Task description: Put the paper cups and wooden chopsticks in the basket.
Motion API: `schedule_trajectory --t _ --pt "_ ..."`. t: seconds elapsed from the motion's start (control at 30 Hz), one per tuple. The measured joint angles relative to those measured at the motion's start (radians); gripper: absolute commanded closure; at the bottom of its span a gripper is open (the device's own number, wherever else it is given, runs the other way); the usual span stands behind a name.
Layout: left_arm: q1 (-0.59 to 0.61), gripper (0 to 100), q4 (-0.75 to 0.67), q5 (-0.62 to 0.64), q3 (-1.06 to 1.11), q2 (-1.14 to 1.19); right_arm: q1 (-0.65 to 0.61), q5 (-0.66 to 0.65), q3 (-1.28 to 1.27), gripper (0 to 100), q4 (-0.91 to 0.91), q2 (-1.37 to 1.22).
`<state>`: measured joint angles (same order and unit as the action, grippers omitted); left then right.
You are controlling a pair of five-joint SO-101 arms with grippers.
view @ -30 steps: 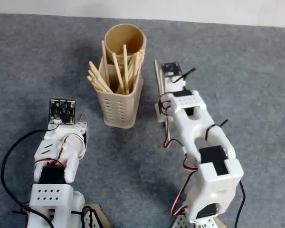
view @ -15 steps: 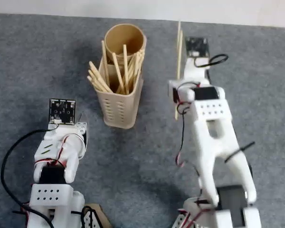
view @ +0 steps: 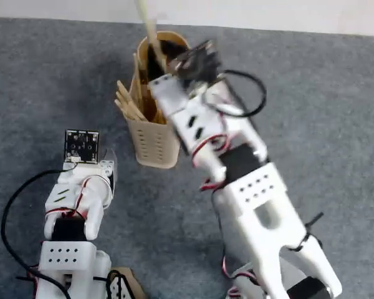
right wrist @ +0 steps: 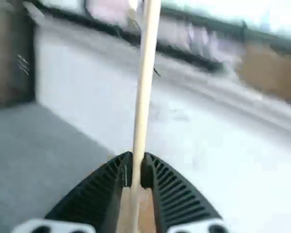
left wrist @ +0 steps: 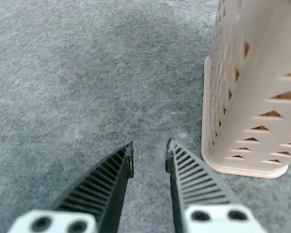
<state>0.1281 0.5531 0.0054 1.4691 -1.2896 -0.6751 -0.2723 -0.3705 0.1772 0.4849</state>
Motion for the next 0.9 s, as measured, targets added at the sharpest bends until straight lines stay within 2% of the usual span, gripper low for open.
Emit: schedule_trajectory --t 0.1,0.27,0.4,0.6,0.77,0.9 --pt "0.000 86 0.000 0.000 0.000 0.000 -0.049 -0.006 -0.091 99.4 -0.120 0.008" --pt "0.000 86 0.000 0.000 0.000 0.000 -0.054 -0.008 -0.325 99.4 -0.384 0.008" --pt "0.000 86 0.000 0.000 0.000 0.000 -0.054 0.025 -0.503 99.4 -0.526 0.008" --pt "0.000 86 0.000 0.000 0.000 0.000 -0.003 0.054 -0.565 97.7 -0.575 0.008" --pt "0.000 86 0.000 0.000 0.000 0.000 0.018 0.057 -0.565 85.4 -0.575 0.008" --pt "0.000 86 0.000 0.000 0.000 0.002 0.020 0.057 -0.565 85.8 -0.572 0.041"
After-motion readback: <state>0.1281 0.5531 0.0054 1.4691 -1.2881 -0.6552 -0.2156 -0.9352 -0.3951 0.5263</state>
